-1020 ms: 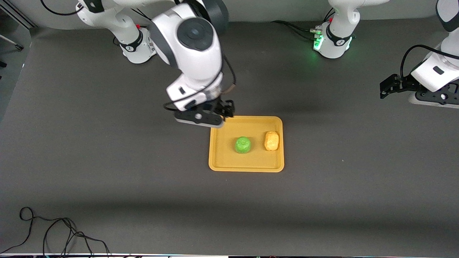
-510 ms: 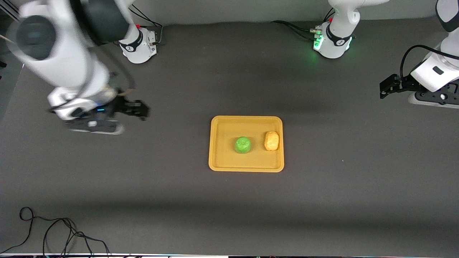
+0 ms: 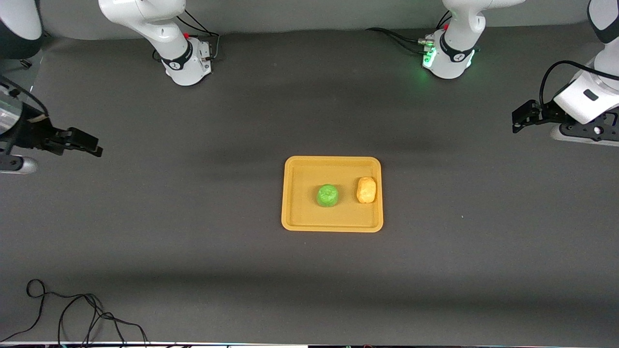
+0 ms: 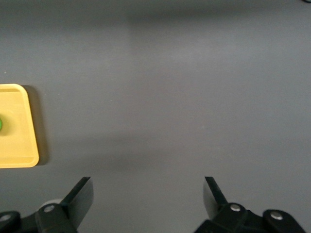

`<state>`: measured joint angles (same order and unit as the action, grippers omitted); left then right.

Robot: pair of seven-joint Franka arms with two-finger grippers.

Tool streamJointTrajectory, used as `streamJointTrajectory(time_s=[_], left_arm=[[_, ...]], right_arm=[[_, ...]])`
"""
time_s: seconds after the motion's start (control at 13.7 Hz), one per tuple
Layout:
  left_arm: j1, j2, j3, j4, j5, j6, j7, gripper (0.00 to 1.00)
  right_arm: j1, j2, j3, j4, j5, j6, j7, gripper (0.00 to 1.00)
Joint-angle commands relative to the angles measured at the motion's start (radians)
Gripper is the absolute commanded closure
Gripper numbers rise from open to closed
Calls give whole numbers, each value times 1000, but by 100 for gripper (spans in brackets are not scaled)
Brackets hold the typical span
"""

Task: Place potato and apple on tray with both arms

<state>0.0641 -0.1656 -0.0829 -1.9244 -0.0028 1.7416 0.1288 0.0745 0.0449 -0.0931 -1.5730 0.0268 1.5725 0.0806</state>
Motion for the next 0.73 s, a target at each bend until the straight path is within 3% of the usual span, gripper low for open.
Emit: streamJointTrajectory(time_s=[0.0, 0.66], left_arm=[[2, -35, 0, -15, 9, -5, 12, 0], [40, -58, 6, -18, 9, -16, -9, 0]], right_arm=[[-25, -20, 29, -12, -33, 21, -27, 0], [-25, -10, 27, -5, -31, 11, -21, 0]])
